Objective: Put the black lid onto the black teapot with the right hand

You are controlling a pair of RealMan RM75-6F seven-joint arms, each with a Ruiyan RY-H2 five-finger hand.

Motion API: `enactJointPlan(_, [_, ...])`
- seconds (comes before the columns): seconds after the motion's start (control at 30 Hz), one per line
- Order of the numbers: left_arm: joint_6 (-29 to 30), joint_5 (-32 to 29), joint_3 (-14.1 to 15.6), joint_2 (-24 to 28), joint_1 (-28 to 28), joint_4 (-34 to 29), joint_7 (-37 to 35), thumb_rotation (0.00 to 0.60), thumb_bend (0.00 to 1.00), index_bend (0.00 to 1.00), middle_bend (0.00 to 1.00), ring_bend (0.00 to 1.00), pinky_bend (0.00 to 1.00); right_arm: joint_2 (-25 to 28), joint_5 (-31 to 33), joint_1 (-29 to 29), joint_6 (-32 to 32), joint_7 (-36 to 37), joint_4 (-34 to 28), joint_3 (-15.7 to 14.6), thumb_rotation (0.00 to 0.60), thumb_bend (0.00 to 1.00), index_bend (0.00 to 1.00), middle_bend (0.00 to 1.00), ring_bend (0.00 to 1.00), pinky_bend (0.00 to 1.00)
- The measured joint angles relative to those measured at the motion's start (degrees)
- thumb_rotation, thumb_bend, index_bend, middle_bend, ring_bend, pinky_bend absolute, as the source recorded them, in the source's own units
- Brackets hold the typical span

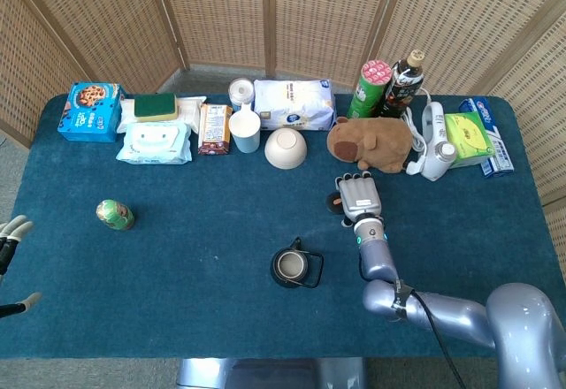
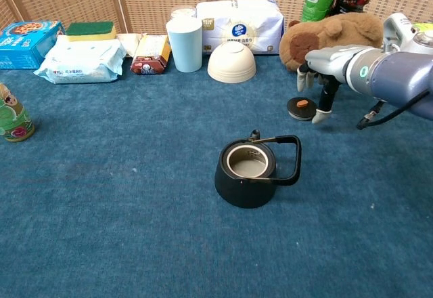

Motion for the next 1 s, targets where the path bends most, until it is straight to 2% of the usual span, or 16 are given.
enactJointPlan(0.37, [0.32,0.48,0.18,0.42,0.19,0.07,-1.33,0.600,0.11,0.00,0.00,0.00,0.05,-1.86,0.56,0.67,-0.13,0.29,2.90,0.11,0.600,0.14,0.32,0.27,0.26,0.14])
enactJointPlan(0.8, [0.19,0.93,0.47,0.64,0.19,0.00,-1.55,0.600,0.11,0.00,0.00,0.00,0.05,-2.79,-4.18,-0.04,-1.13,3.97,4.54,-0.21,0.600,0.14,0.36,0.26,0.25,0.14])
enactJointPlan(1.0, [0.15,1.09,0.61,0.64,0.23,0.00,-1.50,0.600,0.11,0.00,0.00,0.00,0.05,-3.06,-4.01,-0.23,-2.24,4.34,5.63,-0.32,0.600,0.15,0.36,0.26,0.25,0.14])
